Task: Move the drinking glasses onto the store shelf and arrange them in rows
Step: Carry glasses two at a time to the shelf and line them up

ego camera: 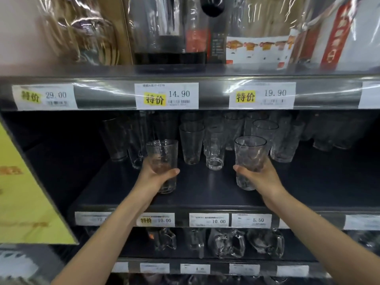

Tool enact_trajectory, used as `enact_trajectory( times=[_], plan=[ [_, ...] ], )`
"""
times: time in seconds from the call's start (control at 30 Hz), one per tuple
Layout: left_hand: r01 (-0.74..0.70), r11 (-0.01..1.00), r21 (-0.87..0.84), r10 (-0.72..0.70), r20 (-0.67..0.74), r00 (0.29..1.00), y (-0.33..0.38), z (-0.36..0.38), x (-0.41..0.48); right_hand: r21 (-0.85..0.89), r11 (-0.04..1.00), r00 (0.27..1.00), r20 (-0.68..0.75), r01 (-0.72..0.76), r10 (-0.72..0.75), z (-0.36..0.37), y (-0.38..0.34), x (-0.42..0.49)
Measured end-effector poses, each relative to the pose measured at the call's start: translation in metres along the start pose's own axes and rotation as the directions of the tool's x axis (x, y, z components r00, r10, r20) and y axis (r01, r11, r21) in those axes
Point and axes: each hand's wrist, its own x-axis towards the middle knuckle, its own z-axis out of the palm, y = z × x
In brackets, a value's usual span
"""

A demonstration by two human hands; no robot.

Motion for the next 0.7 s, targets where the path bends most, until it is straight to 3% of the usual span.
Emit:
enact_trajectory(
  times=[0.2,0.4,0.7],
  plan=[
    [-0.012,1.0,-0.007,0.011,-0.067,0.998,-0.007,0.002,0.027,-0.075,0.995,0.997,0.05,-0.06,0.064,0.004,0.011,0.028],
    [-0.059,0.994,0.09,0.061,-0.02,0.998,-0.031,-0.004,0.056,-0.132,0.989,0.998,-0.032,-0.065,0.061,0.011,0.009,0.043],
    [-0.085,0.993,0.077,0.096,-0.149,0.984,-0.028,0.006,0.063,-0.208,0.978,0.993,-0.118,-0.026,0.001,0.016,0.016,0.053]
  ],
)
